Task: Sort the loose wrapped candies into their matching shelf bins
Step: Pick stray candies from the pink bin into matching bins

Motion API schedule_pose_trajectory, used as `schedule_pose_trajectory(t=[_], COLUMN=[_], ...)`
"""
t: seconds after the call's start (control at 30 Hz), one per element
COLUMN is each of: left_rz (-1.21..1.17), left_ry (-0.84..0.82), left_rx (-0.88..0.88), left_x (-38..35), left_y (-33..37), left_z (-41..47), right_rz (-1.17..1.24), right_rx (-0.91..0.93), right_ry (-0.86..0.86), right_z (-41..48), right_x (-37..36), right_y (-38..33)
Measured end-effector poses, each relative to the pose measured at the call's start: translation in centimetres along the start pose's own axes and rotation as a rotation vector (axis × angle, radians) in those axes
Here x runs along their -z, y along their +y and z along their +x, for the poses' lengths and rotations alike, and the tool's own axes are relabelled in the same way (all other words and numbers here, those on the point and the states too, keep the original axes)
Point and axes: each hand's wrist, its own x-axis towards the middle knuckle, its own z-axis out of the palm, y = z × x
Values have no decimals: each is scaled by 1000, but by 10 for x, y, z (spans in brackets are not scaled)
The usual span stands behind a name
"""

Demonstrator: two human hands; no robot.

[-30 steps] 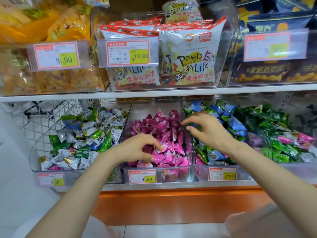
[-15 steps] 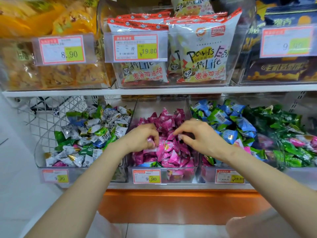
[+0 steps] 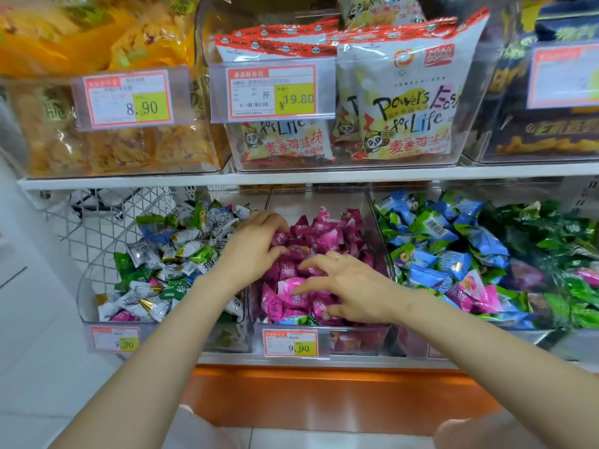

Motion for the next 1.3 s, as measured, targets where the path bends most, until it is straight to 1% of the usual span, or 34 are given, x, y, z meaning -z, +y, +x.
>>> schedule_pose_trajectory(t=[0.07,0.13,0.23,0.37,0.5,0.63,0.73,0.87,1.0,1.07,1.1,1.2,1.23,1.3], left_rz=[-19,-34,-2,43,89,70,70,65,41,26,24,23,20,3], left_ry=[62,91,48,-66,-118,-130,-140,-151,-126,-110,-108,-100,-91,-65], left_rx=[32,73,55,-15,7,14,19,19,16,29,33,31,30,26], left_x=[6,9,11,13,11,11,11,13,16,18,19,18,18,18], left_y=[-6,-10,-15,-19,-18,-18,-18,-18,-16,-17,-17,-17,-16,-16], left_z=[-7,-13,-20,-26,-30,-31,-30,-29,-27,-27,-27,-26,-25,-24], right_rz=[-58,-91,-154,-221,-230,-112,-83,-34,-19,10,10,74,111,115], right_rx=[76,108,100,88,57,-11,-63,-244,-335,-330,-311,-216,-189,-160], right_ry=[-89,-173,-234,-222,-175,-157,-97,-13,-19,-49,-29,147,167,133], right_z=[7,13,22,32,37,43,49,57,67,65,62,50,47,47], right_x=[-2,-3,-3,-1,2,10,12,15,14,15,16,17,15,5], right_y=[1,2,8,13,24,39,46,56,55,49,45,18,6,-17])
